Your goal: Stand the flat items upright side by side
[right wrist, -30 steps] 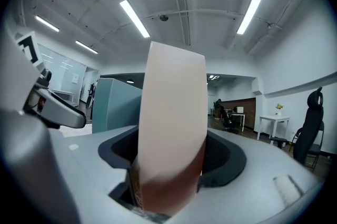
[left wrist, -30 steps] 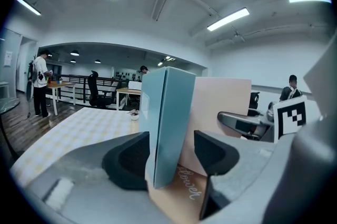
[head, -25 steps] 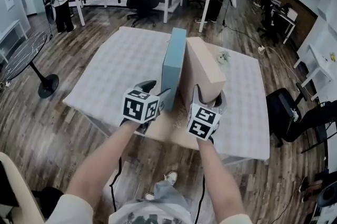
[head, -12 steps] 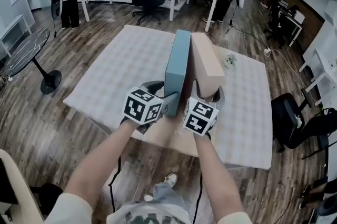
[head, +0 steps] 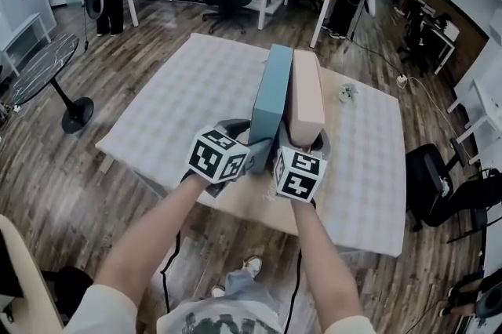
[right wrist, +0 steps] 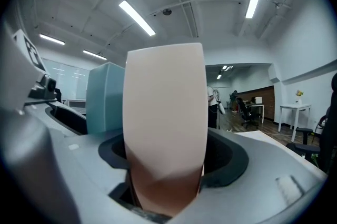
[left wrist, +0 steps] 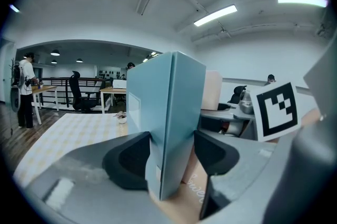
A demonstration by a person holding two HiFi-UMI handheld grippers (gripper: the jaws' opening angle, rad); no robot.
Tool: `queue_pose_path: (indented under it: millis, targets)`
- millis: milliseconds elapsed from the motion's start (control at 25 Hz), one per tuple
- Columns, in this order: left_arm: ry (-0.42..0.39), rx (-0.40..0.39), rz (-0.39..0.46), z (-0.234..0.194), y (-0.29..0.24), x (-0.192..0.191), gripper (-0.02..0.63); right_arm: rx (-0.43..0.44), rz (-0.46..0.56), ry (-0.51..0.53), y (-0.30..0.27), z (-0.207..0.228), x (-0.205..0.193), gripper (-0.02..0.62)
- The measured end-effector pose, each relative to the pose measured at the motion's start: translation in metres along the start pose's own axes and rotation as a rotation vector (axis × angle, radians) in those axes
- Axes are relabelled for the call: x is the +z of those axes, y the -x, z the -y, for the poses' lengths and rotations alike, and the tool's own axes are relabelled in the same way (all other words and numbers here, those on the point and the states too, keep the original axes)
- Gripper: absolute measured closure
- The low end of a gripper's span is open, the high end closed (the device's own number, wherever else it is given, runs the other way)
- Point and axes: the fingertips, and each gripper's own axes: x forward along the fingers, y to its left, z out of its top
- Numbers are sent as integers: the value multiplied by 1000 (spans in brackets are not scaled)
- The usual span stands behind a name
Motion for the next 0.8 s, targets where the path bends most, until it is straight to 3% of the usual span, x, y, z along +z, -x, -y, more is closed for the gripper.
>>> queue_pose_path:
  millis: [280, 600, 800]
  targets:
    - [-14, 11, -7, -2, 1, 0, 337, 188, -43, 69, 22, -8, -3, 249]
    - [-50, 8, -35, -1, 0, 0, 337, 385, -97, 75, 49, 8, -14, 269]
    - [-42, -2, -34, 0, -2, -1, 337, 491, -136, 43, 45, 2, -22, 349]
